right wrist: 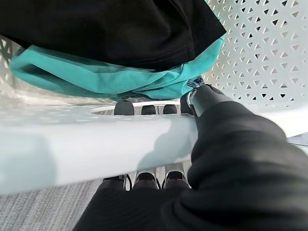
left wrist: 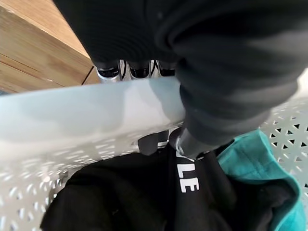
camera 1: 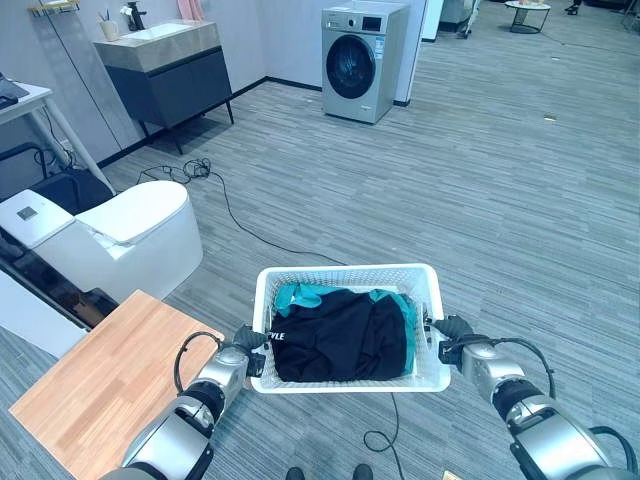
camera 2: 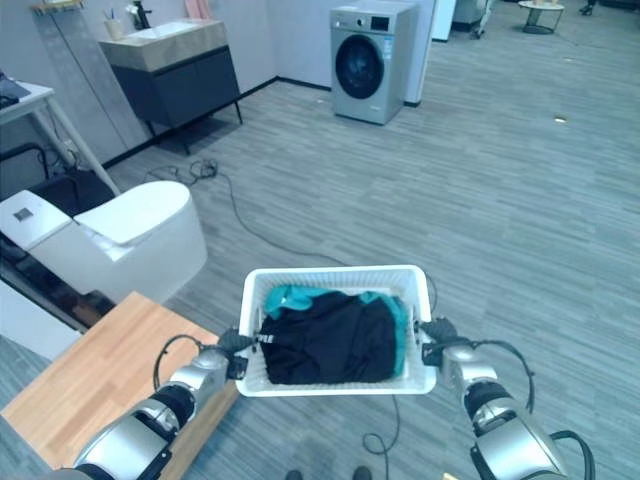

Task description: Grab the laundry basket,head to the washer,open it,put in the laundry and shut it.

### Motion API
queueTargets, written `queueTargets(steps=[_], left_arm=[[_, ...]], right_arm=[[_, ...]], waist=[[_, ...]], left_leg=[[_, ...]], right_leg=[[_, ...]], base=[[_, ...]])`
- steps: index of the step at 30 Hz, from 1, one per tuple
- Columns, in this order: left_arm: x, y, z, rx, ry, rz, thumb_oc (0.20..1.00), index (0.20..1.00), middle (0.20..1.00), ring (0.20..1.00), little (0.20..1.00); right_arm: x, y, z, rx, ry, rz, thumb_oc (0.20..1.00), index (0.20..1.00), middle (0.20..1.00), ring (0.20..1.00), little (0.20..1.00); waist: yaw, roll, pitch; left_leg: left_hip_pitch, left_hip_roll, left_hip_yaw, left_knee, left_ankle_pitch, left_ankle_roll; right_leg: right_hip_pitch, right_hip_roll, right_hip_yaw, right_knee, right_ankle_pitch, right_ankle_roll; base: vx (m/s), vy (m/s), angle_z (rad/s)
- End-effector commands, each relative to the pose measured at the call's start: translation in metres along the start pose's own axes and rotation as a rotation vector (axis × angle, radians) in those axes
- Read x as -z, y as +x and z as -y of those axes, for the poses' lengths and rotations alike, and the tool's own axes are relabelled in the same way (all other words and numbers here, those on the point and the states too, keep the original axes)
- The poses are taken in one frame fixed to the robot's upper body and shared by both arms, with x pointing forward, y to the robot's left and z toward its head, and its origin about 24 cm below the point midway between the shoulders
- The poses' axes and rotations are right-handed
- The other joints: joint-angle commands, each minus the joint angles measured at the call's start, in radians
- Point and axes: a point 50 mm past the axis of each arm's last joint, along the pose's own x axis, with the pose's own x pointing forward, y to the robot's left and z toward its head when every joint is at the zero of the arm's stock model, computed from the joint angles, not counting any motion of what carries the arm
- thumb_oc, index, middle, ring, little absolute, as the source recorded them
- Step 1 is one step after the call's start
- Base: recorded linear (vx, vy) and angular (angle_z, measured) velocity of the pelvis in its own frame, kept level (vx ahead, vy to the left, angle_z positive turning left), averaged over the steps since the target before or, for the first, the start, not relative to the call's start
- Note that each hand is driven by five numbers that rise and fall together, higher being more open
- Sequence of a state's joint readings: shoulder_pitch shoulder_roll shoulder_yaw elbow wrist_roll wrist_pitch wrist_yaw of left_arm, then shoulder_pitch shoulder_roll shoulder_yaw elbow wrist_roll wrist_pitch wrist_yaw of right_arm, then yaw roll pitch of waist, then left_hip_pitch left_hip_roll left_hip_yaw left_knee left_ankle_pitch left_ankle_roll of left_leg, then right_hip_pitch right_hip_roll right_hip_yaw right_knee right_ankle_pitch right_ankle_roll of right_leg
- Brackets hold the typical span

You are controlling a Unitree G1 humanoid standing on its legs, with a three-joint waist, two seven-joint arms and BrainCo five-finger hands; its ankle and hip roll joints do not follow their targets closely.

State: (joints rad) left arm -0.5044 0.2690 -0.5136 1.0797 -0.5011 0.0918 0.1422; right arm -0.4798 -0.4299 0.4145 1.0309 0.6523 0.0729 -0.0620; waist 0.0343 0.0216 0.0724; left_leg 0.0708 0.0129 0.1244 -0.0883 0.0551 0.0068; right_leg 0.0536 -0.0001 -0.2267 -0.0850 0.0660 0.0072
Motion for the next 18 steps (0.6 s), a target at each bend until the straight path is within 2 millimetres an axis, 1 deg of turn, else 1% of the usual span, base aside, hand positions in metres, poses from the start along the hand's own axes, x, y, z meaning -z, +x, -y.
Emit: queueTargets(steps=[1, 2, 3, 5, 6, 7, 8, 9, 10, 12, 13, 14, 15, 18], left_arm=[[-0.050, 0.001, 0.034, 0.176, -0.009, 0.178, 0.200, 0.200, 0.200, 0.200, 0.200], [-0.087, 0.002, 0.058, 0.140, 0.075, 0.184, 0.200, 0.200, 0.200, 0.200, 0.200], [-0.090, 0.001, 0.062, 0.153, 0.076, 0.185, 0.200, 0.200, 0.200, 0.200, 0.200], [-0.094, 0.000, 0.069, 0.164, 0.099, 0.182, 0.200, 0.200, 0.200, 0.200, 0.200], [-0.091, -0.001, 0.074, 0.173, 0.117, 0.169, 0.200, 0.200, 0.200, 0.200, 0.200], [-0.087, -0.001, 0.076, 0.166, 0.135, 0.162, 0.200, 0.200, 0.200, 0.200, 0.200], [-0.084, -0.001, 0.076, 0.163, 0.161, 0.160, 0.200, 0.200, 0.200, 0.200, 0.200], [-0.084, -0.001, 0.077, 0.163, 0.162, 0.159, 0.200, 0.200, 0.200, 0.200, 0.200], [-0.081, -0.001, 0.076, 0.161, 0.201, 0.158, 0.200, 0.200, 0.200, 0.200, 0.200], [-0.076, 0.000, 0.073, 0.167, 0.217, 0.144, 0.200, 0.200, 0.200, 0.200, 0.200], [-0.074, 0.001, 0.070, 0.165, 0.254, 0.135, 0.200, 0.200, 0.200, 0.200, 0.200], [-0.074, 0.001, 0.070, 0.165, 0.255, 0.135, 0.200, 0.200, 0.200, 0.200, 0.200], [-0.072, 0.002, 0.067, 0.163, 0.274, 0.127, 0.200, 0.200, 0.200, 0.200, 0.200], [-0.069, 0.003, 0.063, 0.158, 0.288, 0.118, 0.200, 0.200, 0.200, 0.200, 0.200]], right_arm=[[-0.034, 0.003, -0.026, -0.159, 0.074, 0.129, 0.200, 0.200, 0.200, 0.200, 0.200], [-0.014, 0.005, 0.035, 0.132, 0.014, -0.127, 0.200, 0.200, 0.200, 0.200, 0.200], [-0.016, 0.003, 0.044, 0.147, 0.051, -0.119, 0.200, 0.200, 0.200, 0.200, 0.200], [-0.013, 0.001, 0.054, 0.164, 0.127, -0.119, 0.200, 0.200, 0.200, 0.200, 0.200], [-0.006, -0.002, 0.062, 0.188, 0.180, -0.128, 0.200, 0.200, 0.200, 0.200, 0.200], [0.002, -0.004, 0.066, 0.202, 0.204, -0.135, 0.200, 0.200, 0.200, 0.200, 0.200], [0.004, -0.006, 0.071, 0.211, 0.212, -0.130, 0.200, 0.200, 0.200, 0.200, 0.200], [0.005, -0.006, 0.071, 0.211, 0.212, -0.131, 0.200, 0.200, 0.200, 0.200, 0.200], [0.014, -0.010, 0.082, 0.242, 0.233, -0.144, 0.200, 0.200, 0.200, 0.200, 0.200], [0.020, -0.016, 0.096, 0.277, 0.263, -0.163, 0.200, 0.200, 0.200, 0.200, 0.200], [0.024, -0.018, 0.098, 0.290, 0.302, -0.172, 0.200, 0.200, 0.200, 0.200, 0.200], [0.024, -0.018, 0.098, 0.290, 0.303, -0.172, 0.200, 0.200, 0.200, 0.200, 0.200], [0.028, -0.018, 0.098, 0.289, 0.302, -0.188, 0.200, 0.200, 0.200, 0.200, 0.200], [0.029, -0.018, 0.096, 0.281, 0.290, -0.197, 0.200, 0.200, 0.200, 0.200, 0.200]], waist=[[0.007, -0.023, -0.073], [-0.074, 0.036, -0.022], [-0.079, 0.038, -0.022], [-0.080, 0.040, -0.024], [-0.076, 0.043, -0.026], [-0.069, 0.043, -0.027], [-0.065, 0.041, -0.026], [-0.065, 0.041, -0.026], [-0.052, 0.036, -0.024], [-0.035, 0.030, -0.025], [-0.018, 0.023, -0.029], [-0.019, 0.023, -0.029], [-0.006, 0.017, -0.035], [0.001, 0.012, -0.043]], left_leg=[[0.000, -0.024, -0.013, 0.021, -0.028, -0.008], [-0.029, -0.032, 0.103, 0.032, -0.041, 0.007], [-0.027, -0.032, 0.104, 0.033, -0.042, 0.006], [-0.021, -0.031, 0.100, 0.033, -0.045, 0.006], [-0.018, -0.031, 0.095, 0.033, -0.046, 0.006], [-0.015, -0.032, 0.088, 0.033, -0.046, 0.006], [-0.015, -0.032, 0.085, 0.034, -0.045, 0.006], [-0.015, -0.032, 0.085, 0.034, -0.045, 0.006], [-0.015, -0.031, 0.079, 0.036, -0.044, 0.005], [-0.018, -0.032, 0.065, 0.043, -0.046, 0.004], [-0.018, -0.032, 0.052, 0.046, -0.049, 0.006], [-0.018, -0.032, 0.051, 0.046, -0.049, 0.006], [-0.015, -0.033, 0.040, 0.045, -0.051, 0.006], [-0.008, -0.035, 0.030, 0.040, -0.052, 0.007]], right_leg=[[0.048, -0.084, 0.030, 0.044, -0.049, 0.134], [-0.068, -0.120, 0.186, 0.057, 0.024, 0.160], [-0.066, -0.120, 0.183, 0.058, 0.023, 0.162], [-0.057, -0.121, 0.171, 0.057, 0.016, 0.165], [-0.050, -0.122, 0.160, 0.056, 0.012, 0.166], [-0.045, -0.123, 0.146, 0.057, 0.009, 0.167], [-0.043, -0.123, 0.140, 0.058, 0.008, 0.167], [-0.043, -0.123, 0.139, 0.058, 0.008, 0.167], [-0.037, -0.125, 0.122, 0.057, 0.006, 0.167], [-0.028, -0.125, 0.102, 0.055, 0.003, 0.167], [-0.017, -0.125, 0.088, 0.052, -0.001, 0.165], [-0.016, -0.126, 0.086, 0.051, -0.002, 0.165], [-0.005, -0.123, 0.075, 0.049, -0.007, 0.162], [0.010, -0.122, 0.062, 0.047, -0.013, 0.160]], base=[[0.00, 0.000, 0.00], [0.00, 0.000, 0.00], [0.03, -0.001, -0.10], [0.06, -0.005, -0.23], [0.06, 0.004, -0.13], [0.04, 0.027, -0.02], [0.00, 0.000, 0.00], [-0.01, 0.037, -0.02], [0.00, 0.030, -0.02], [0.02, 0.016, 0.00], [0.03, -0.010, 0.07], [0.07, -0.021, 0.20], [0.07, -0.013, 0.25], [0.07, -0.008, 0.30]])
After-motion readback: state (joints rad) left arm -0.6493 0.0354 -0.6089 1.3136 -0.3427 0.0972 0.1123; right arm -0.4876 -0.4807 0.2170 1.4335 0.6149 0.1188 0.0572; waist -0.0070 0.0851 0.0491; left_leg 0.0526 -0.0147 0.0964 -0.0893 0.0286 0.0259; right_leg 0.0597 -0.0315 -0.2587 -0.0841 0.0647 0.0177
